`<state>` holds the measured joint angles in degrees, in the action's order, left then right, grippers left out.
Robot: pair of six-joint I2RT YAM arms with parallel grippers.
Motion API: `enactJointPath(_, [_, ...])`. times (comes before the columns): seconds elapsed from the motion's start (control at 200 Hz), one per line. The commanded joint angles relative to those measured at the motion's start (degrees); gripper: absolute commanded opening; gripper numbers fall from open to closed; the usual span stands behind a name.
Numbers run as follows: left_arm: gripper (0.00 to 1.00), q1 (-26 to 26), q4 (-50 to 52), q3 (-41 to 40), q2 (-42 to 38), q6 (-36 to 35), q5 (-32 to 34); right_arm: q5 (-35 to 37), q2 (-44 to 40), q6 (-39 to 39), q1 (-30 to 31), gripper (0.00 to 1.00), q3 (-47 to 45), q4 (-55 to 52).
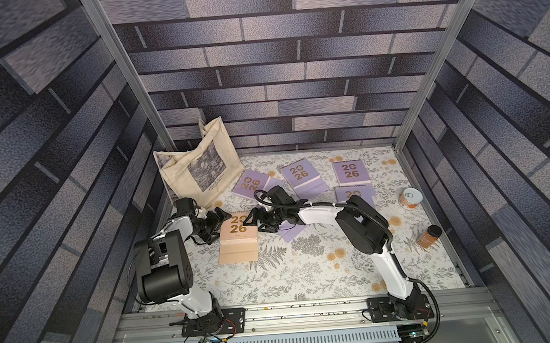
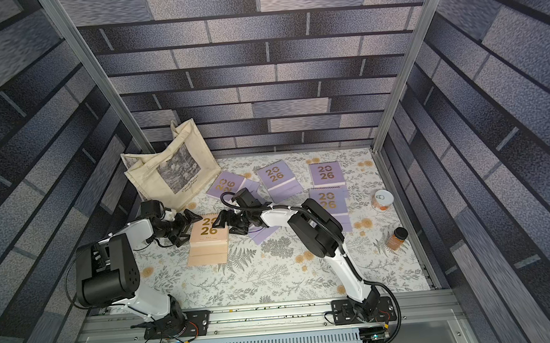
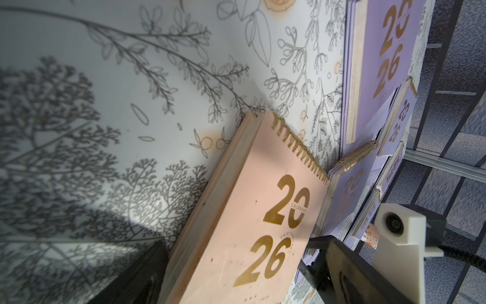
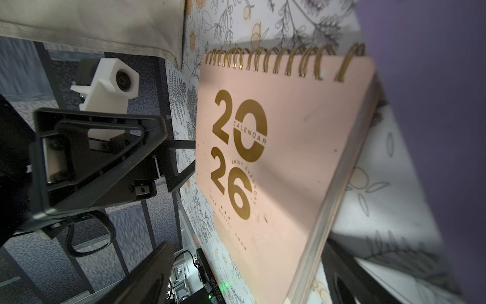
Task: Stack the calendars
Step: Pick up the calendar at the center of the board.
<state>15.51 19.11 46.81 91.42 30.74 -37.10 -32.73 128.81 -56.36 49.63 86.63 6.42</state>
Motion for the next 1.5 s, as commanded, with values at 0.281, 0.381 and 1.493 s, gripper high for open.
enactJointPath(0.281, [0.98,-0.92,1.8,-1.81,1.44,1.29,-0.6,-3.07,0.11,-4.49,0.66,0.79,-4.61,16.27])
enactJointPath(0.381, [0.98,-0.91,1.9,-1.65,1.73,1.23,-0.69,-3.21,-1.13,-3.22,0.73,0.74,-5.6,16.34])
enactJointPath(1.493, [0.98,-0.79,1.11,-2.0,0.54,2.12,-2.01,-5.95,2.44,-3.14,-1.11,0.45,-5.95,25.66])
